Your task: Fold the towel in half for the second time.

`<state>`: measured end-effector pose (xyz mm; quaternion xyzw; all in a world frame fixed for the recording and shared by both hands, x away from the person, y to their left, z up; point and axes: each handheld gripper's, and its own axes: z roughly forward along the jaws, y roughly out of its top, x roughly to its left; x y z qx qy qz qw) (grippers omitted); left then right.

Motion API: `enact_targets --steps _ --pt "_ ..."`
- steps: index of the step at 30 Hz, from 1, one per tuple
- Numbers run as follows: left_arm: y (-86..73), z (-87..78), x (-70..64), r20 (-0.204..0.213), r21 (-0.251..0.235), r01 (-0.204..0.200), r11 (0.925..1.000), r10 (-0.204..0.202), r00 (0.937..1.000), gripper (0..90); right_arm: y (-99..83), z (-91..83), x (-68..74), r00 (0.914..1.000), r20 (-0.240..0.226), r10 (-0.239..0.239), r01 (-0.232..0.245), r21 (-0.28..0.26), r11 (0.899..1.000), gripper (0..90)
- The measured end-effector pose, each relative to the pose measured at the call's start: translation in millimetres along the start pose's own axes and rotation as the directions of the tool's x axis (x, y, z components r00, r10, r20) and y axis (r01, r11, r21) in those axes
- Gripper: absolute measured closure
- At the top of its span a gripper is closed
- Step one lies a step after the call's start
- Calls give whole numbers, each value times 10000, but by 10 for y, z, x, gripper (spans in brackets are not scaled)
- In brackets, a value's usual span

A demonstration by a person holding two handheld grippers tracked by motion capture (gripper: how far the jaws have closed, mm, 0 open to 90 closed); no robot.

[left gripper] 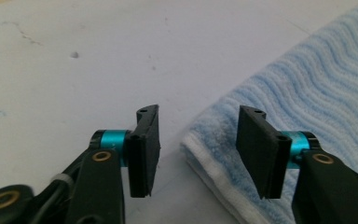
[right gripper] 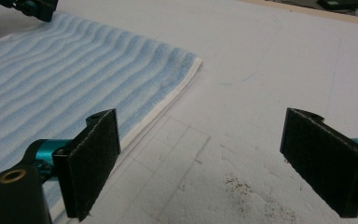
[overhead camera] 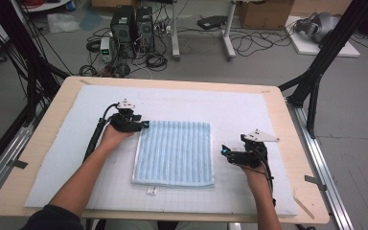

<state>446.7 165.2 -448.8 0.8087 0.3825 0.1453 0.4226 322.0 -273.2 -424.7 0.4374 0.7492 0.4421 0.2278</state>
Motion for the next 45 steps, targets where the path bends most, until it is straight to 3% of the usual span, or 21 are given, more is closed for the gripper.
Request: enact_targets --steps 4,7,12,21,26,28,35,41,45 --pt "-8 7 -11 179 53 -115 9999 114 9998 712 1 12 6 10000 -30 16 -16 25 10000 111" --pt "-11 13 -14 345 3 19 10000 -19 9994 821 8 54 2 9997 -182 137 -133 200 9997 111" --pt "-17 8 10 470 -57 252 9997 -249 9986 842 54 184 3 9984 -329 469 -450 571 9974 111" --pt "-26 12 22 498 -25 548 9985 -546 9973 842 219 466 -12 9992 -364 135 -99 986 9951 122" --pt "-29 12 20 489 -39 560 9984 -558 9972 842 366 741 -40 9989 -459 62 -3 1281 9918 236" --pt "-30 13 20 499 -52 591 9982 -587 9970 842 426 850 -49 9974 -715 73 32 1451 9894 339" --pt "-33 7 27 519 -7 631 9980 -629 9967 844 523 1174 -38 9974 -712 -134 281 2108 9771 467" --pt "-32 7 45 604 -38 955 9954 -951 9936 849 532 1256 5 9936 -943 -626 823 2220 9716 799" --pt "-26 7 40 515 -158 1150 9932 -1140 9921 856 546 1250 -1 9944 -908 -535 715 2085 9754 832"
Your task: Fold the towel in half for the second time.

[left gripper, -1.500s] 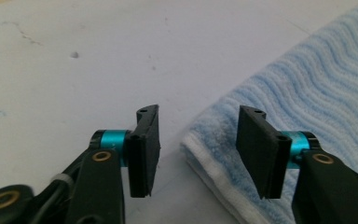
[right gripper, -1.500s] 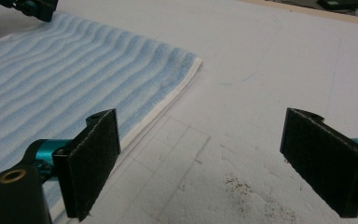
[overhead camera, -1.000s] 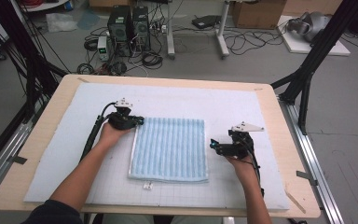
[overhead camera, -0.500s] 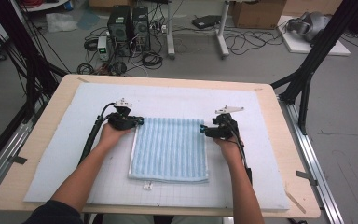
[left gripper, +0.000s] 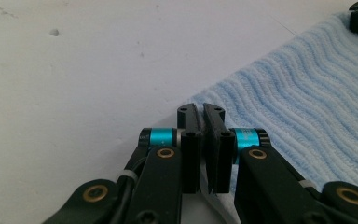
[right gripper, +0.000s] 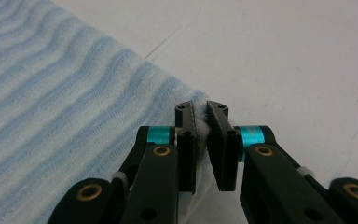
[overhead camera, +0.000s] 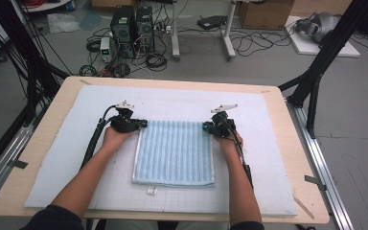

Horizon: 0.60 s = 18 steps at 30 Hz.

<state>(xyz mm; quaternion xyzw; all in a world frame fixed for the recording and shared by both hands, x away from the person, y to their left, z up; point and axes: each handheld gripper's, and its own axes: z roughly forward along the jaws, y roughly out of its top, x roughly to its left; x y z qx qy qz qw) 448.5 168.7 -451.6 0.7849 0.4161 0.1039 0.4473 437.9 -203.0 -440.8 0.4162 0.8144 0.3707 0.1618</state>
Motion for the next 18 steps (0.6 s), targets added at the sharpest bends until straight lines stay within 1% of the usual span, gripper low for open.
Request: enact_targets --steps 1,2,4,5,7,9,11,12,13,15,16,17,18 --pt "7 -3 -6 -68 -81 -81 9999 80 9999 861 0 -4 -10 10000 5 -44 44 -91 9999 833" --pt "18 -14 -2 -167 -187 -176 9997 173 9997 862 4 -14 -10 10000 42 61 -60 -160 9999 833" --pt "46 -45 22 -165 -672 21 9977 -32 9999 864 16 -30 -23 9999 99 79 -74 -426 9991 833" --pt "60 -61 39 -146 -968 178 9951 -193 9997 865 24 -37 -29 9998 202 40 -29 -541 9985 833" --pt "88 -86 70 -84 -1420 411 9890 -427 9991 866 53 -51 -43 9995 271 167 -148 -683 9976 834" --pt "135 -96 97 -70 -1446 493 9883 -508 9987 866 101 -72 -54 9989 436 166 -120 -1028 9946 841" --pt "171 -131 109 36 -1617 538 9854 -539 9985 866 160 -98 -52 9980 593 217 -140 -1278 9917 842" --pt "178 -152 111 157 -1764 600 9825 -582 9982 866 169 -106 -48 9982 552 251 -175 -1348 9907 842" --pt "181 -173 116 304 -1819 640 9812 -594 9978 866 172 -114 -45 9982 542 251 -171 -1436 9895 842" --pt "174 -206 117 689 -1918 766 9784 -644 9955 865 162 -125 -41 9987 465 197 -130 -1392 9902 842" --pt "163 -230 106 769 -2022 793 9761 -649 9949 865 152 -142 -34 9989 414 216 -155 -1433 9896 842" --pt "152 -252 95 832 -2144 757 9738 -590 9948 864 141 -161 -31 9989 328 342 -289 -1504 9882 842" --pt "144 -277 83 850 -2147 699 9742 -526 9950 865 133 -180 -31 9989 190 420 -384 -1606 9863 842"
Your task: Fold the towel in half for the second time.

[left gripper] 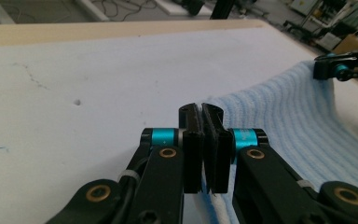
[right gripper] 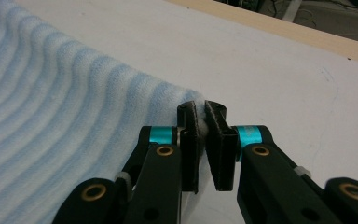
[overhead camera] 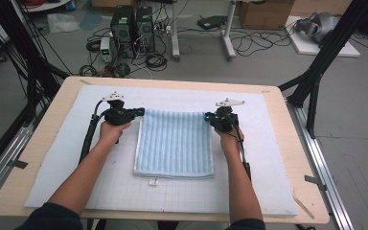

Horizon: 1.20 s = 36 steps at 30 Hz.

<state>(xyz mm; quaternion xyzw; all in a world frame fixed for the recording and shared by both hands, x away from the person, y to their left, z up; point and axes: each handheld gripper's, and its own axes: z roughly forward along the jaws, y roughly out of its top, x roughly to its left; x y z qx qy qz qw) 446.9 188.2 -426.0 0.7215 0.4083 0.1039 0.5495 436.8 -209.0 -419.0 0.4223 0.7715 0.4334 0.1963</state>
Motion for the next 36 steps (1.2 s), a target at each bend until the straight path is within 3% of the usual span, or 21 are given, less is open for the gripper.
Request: enact_targets --steps 4,7,16,23,36 --pt "25 -78 -63 252 322 -248 9992 240 9994 864 -4 -96 36 9996 -289 -39 34 -158 9999 842" --pt "12 -177 -156 432 -95 -392 9992 396 9983 864 -9 -193 84 9986 -523 -125 104 -394 9992 842" --pt "-120 -406 -263 703 1 -675 9977 673 9953 861 -82 -468 198 9961 -814 -326 264 -769 9967 842" --pt "-249 -590 -423 783 -144 -1145 9933 1153 9902 861 -186 -652 333 9932 -976 -634 554 -823 9951 843" --pt "-603 -789 -652 877 -136 -1091 9939 1098 9901 859 -543 -860 530 9925 -1126 -481 396 -761 9963 843"
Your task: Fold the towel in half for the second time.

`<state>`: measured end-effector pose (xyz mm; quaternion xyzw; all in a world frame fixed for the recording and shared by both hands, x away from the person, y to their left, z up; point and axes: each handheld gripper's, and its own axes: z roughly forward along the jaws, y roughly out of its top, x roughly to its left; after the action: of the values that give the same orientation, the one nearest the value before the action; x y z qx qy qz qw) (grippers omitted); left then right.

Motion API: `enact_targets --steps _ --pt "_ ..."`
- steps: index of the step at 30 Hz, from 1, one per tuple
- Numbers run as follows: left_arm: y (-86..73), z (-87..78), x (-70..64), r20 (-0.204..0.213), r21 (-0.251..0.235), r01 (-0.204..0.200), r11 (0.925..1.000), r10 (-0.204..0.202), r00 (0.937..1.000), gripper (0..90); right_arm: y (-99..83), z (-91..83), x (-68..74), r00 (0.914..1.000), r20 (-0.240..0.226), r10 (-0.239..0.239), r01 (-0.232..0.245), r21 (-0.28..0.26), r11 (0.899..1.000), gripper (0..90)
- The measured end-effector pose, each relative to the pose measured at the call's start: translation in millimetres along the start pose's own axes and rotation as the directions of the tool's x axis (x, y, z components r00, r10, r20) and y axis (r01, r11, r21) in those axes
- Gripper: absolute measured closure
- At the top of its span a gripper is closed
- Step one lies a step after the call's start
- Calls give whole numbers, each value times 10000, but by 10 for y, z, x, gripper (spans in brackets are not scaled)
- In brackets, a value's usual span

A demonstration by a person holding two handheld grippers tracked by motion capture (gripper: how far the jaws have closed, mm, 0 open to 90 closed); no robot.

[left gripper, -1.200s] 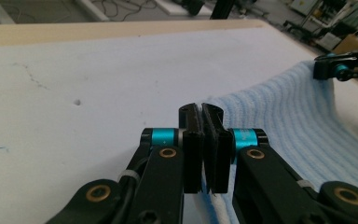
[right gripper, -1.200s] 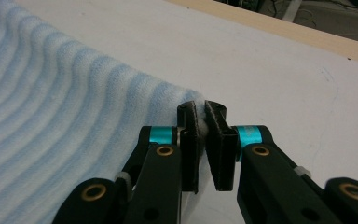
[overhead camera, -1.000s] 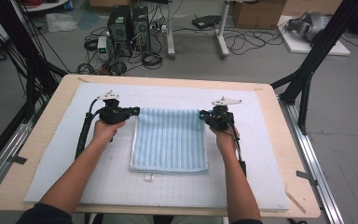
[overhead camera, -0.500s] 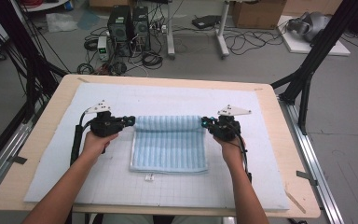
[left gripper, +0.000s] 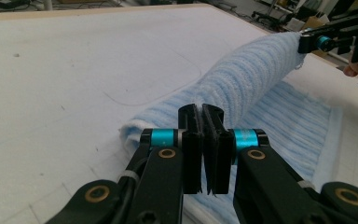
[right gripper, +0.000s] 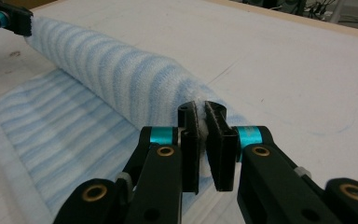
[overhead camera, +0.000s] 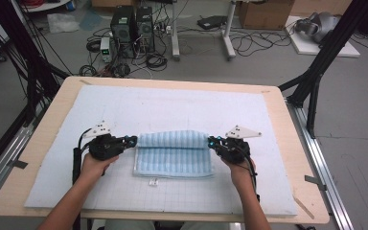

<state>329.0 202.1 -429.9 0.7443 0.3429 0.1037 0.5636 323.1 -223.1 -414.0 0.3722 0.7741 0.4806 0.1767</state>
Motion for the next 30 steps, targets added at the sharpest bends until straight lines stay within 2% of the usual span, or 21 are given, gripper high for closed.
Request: enact_targets --steps 12,16,21,24,30 --pt "-174 -170 -226 36 198 -239 9995 238 9997 857 -233 -179 178 9999 -126 75 -76 -89 9999 843" --pt "-239 -209 -284 48 379 -341 9987 339 9994 856 -296 -235 247 9998 -131 -148 149 61 9999 843" --pt "-311 -255 -332 110 578 -252 9980 246 9996 855 -353 -326 338 9987 -136 -492 494 161 9986 843" --pt "-334 -286 -367 147 613 -283 9977 274 9995 856 -376 -367 388 9981 -149 -594 598 252 9979 843" --pt "-376 -292 -412 300 887 -299 9956 273 9992 838 -413 -408 401 9981 -146 -591 598 451 9972 837"
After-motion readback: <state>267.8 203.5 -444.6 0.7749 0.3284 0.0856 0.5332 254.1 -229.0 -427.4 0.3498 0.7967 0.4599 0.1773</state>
